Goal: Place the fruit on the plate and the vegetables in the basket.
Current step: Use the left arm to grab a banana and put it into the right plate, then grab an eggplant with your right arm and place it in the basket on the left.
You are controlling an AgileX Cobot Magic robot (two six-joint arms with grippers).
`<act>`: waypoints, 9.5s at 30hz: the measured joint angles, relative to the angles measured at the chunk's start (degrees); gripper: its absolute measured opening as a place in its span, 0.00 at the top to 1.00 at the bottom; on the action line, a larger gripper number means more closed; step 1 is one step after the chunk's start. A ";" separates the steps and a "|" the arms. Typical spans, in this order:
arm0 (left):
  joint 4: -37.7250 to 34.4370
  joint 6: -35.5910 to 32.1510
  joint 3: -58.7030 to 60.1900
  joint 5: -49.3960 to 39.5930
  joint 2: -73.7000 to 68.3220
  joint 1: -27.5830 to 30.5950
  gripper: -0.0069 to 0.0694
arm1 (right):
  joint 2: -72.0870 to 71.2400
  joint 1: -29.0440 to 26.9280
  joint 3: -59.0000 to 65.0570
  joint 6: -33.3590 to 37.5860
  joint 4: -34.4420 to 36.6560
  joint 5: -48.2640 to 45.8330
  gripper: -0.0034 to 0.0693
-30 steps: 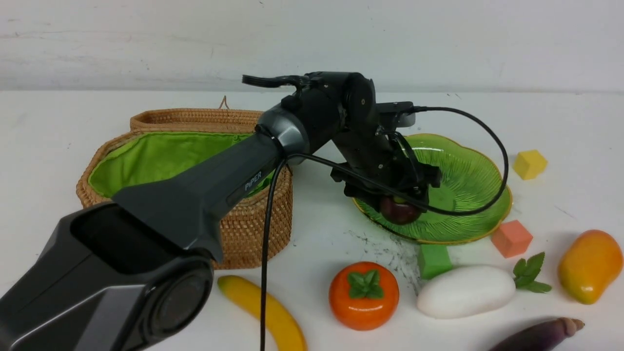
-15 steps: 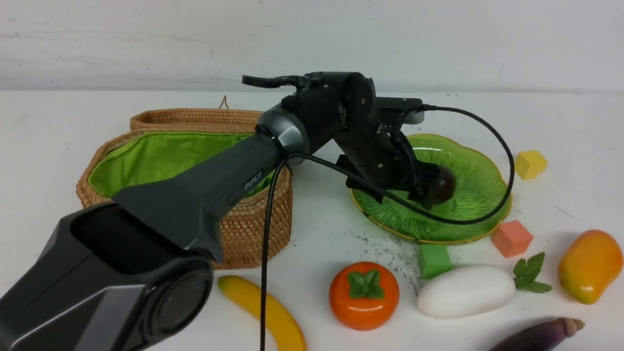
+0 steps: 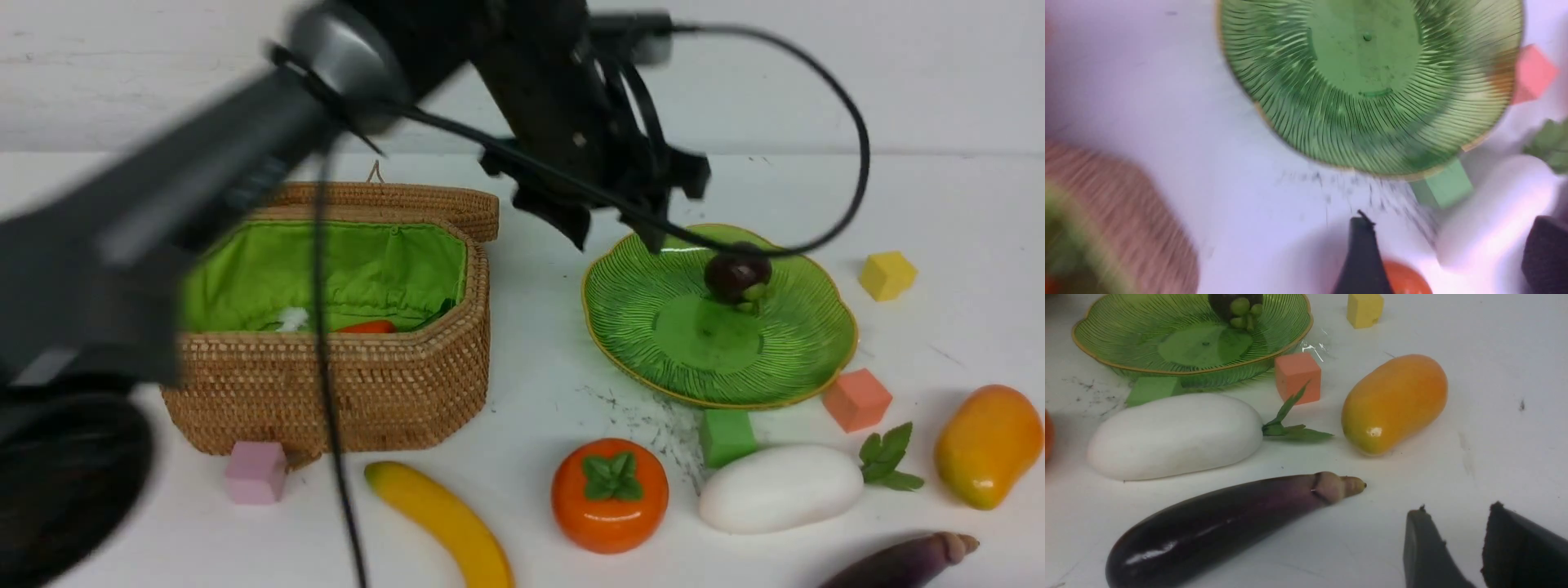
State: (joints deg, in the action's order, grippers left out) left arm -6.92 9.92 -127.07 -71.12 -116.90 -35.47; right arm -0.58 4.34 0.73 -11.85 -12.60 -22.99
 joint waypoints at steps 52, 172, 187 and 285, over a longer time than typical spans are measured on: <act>3.63 29.95 56.82 17.34 16.71 0.00 0.29 | 0.00 0.00 0.00 0.00 0.00 0.00 0.62; 15.75 -34.10 -13.47 19.59 -26.82 -11.50 0.37 | 0.00 0.00 0.00 0.00 0.00 0.00 0.62; 13.38 -25.97 -13.47 16.75 -25.43 -11.43 0.13 | 0.00 0.00 0.00 0.00 0.00 0.00 0.62; 17.36 12.68 118.10 55.86 105.33 21.14 0.60 | 0.00 0.00 0.00 0.00 0.00 0.00 0.62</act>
State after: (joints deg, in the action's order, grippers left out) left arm 10.45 22.60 -8.97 -15.26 -11.56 -14.32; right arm -0.58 4.34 0.73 -11.85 -12.60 -22.99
